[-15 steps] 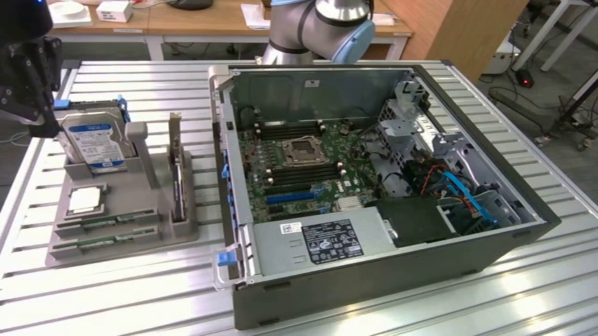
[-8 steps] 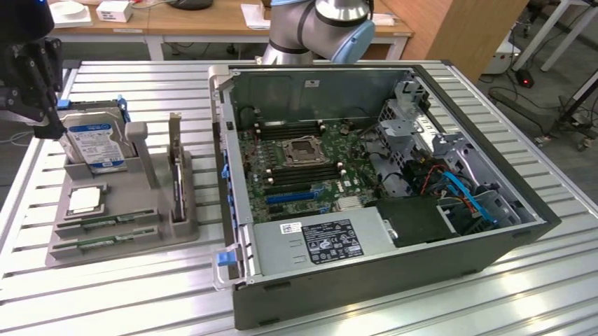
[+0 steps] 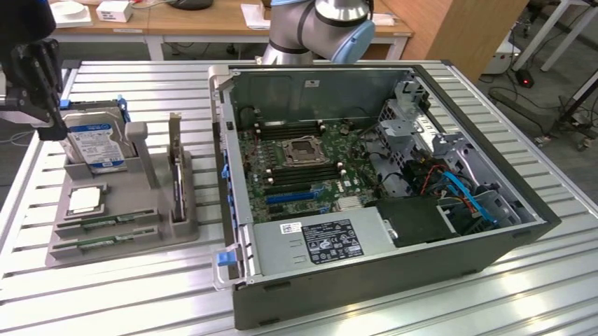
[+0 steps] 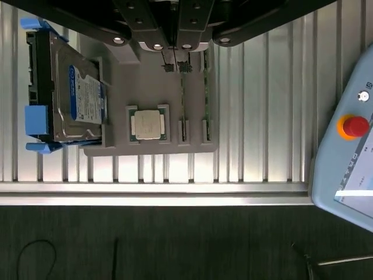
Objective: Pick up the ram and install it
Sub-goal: 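Pick up the ram and move it above insertion slot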
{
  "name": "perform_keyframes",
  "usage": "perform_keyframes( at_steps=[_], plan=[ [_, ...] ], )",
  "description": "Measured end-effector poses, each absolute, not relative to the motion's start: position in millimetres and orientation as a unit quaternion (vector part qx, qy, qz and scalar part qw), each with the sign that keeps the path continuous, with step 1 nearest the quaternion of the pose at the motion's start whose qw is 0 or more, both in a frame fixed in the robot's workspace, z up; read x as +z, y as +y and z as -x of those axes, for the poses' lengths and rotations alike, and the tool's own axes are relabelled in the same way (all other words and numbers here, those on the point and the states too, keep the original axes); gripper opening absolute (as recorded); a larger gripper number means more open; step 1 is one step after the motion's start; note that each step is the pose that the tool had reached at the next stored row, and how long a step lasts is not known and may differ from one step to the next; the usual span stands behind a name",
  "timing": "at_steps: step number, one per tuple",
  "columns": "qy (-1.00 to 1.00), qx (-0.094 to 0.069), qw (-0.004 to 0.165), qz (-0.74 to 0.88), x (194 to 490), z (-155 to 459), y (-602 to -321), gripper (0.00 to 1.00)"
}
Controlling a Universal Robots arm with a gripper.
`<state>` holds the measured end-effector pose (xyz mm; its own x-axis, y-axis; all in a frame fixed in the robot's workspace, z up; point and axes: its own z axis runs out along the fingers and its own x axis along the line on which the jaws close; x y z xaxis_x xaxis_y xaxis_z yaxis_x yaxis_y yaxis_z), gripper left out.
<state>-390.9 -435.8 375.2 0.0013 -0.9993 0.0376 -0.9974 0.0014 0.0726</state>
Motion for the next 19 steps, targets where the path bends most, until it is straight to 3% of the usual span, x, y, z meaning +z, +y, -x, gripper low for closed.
perform_keyframes(
  at_steps=[19],
  plan=[
    [-0.664, -0.003, 0.033, -0.747, 374.1, 391.0, -435.7, 0.09]
  ],
)
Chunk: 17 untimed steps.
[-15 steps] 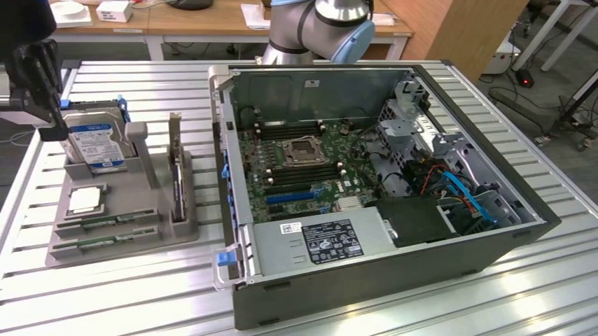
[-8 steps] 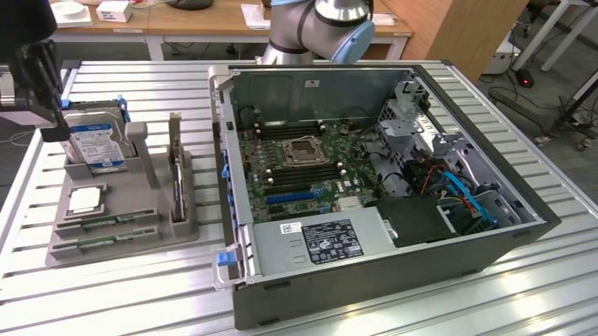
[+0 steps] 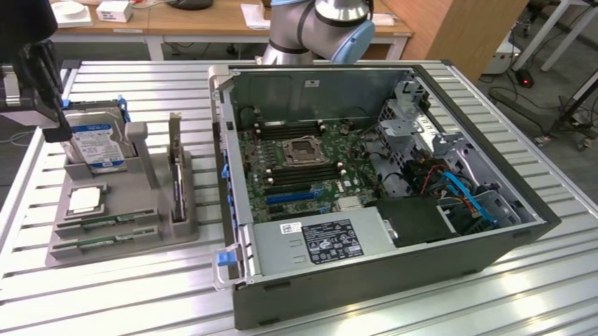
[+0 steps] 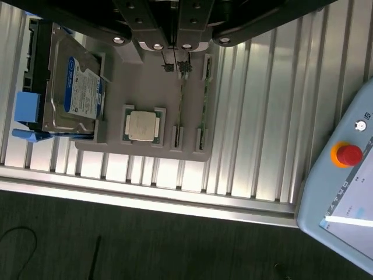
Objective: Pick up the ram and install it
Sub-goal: 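Pick up the ram and move it above insertion slot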
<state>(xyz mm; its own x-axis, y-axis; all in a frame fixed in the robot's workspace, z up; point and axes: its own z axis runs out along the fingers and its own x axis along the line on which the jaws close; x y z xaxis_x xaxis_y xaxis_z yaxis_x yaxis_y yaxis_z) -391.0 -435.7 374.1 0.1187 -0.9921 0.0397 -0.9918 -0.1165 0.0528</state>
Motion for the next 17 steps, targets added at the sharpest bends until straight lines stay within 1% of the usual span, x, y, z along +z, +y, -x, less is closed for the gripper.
perform_keyframes(
  at_steps=[3, 7, 17],
  plan=[
    [-0.664, -0.005, 0.029, -0.747, 372.7, 391.2, -435.6, 0.09],
    [-0.664, 0.002, 0.022, -0.747, 370.1, 391.6, -435.8, 0.09],
    [-0.664, 0.003, 0.022, -0.747, 369.9, 391.7, -435.7, 0.09]
  ],
)
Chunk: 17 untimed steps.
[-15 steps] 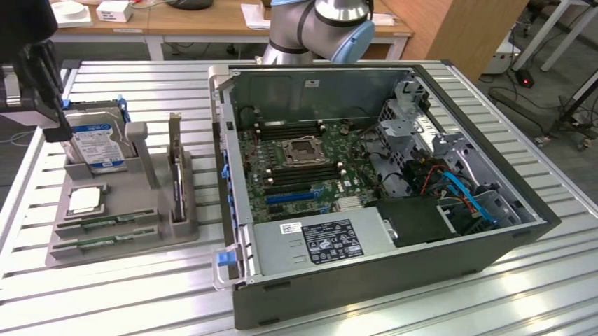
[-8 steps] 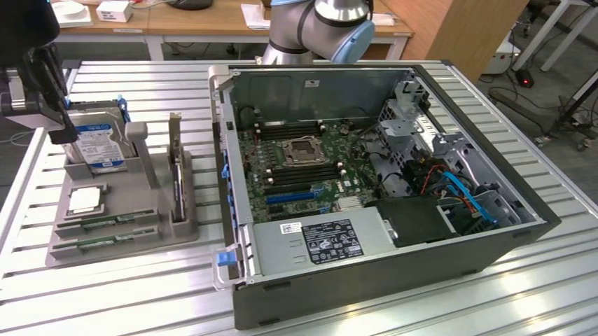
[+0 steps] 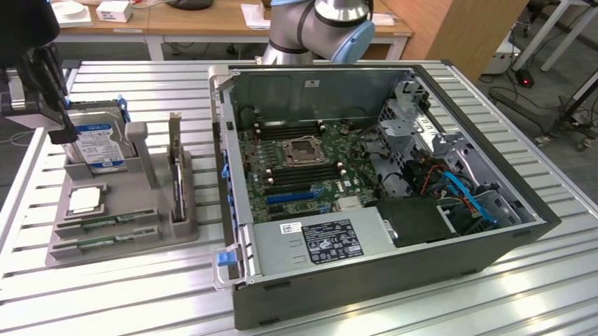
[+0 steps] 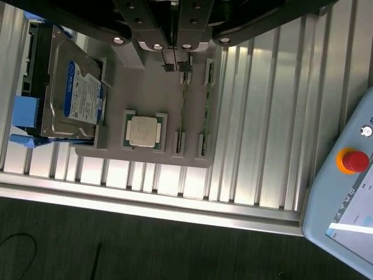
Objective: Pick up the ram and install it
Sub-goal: 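Pick up the ram and move it above insertion slot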
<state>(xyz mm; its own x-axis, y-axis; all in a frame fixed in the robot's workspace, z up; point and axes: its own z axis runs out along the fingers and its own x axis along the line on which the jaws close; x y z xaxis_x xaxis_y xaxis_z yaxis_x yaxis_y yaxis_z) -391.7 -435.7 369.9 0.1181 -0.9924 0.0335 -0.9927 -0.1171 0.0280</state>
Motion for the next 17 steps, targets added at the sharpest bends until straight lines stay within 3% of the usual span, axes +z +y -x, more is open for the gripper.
perform_keyframes(
  at_steps=[8, 17],
  plan=[
    [-0.666, -0.011, 0.006, -0.746, 369.9, 391.7, -435.6, 0.09],
    [-0.685, -0.012, 0.005, -0.728, 369.8, 391.7, -435.6, 0.09]
  ],
)
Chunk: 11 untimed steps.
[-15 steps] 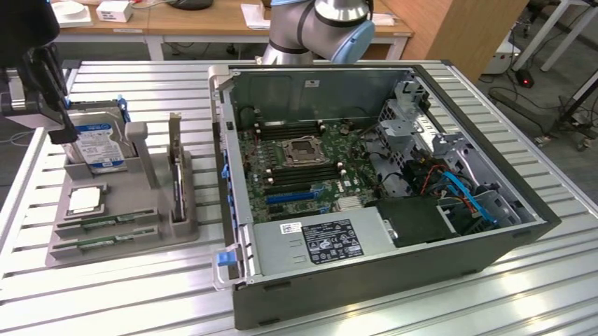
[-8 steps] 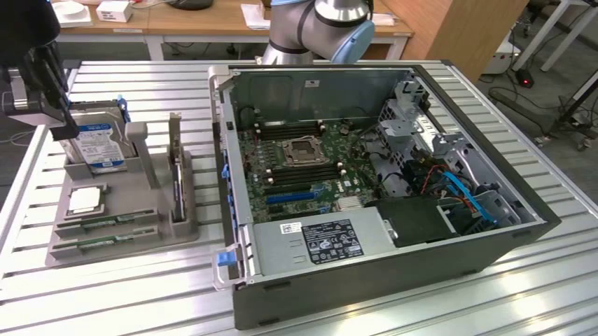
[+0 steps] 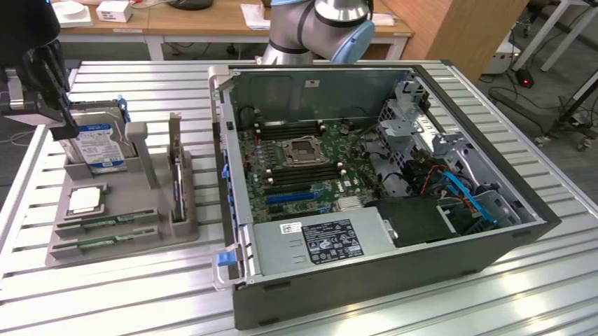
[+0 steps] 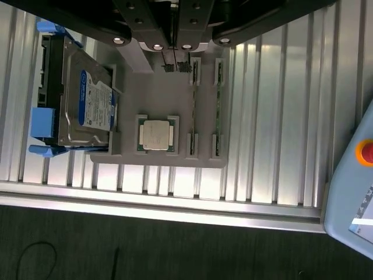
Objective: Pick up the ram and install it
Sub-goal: 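Pick up the ram and move it above insertion slot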
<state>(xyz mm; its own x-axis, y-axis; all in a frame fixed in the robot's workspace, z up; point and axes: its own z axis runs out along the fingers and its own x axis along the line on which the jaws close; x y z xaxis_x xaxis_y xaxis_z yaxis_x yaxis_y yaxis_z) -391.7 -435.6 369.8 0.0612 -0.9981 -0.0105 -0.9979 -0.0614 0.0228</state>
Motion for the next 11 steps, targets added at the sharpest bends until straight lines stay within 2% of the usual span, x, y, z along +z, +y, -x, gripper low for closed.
perform_keyframes(
  at_steps=[11],
  plan=[
    [-0.685, -0.016, 0.000, -0.729, 369.9, 391.8, -435.6, 0.09]
  ],
)
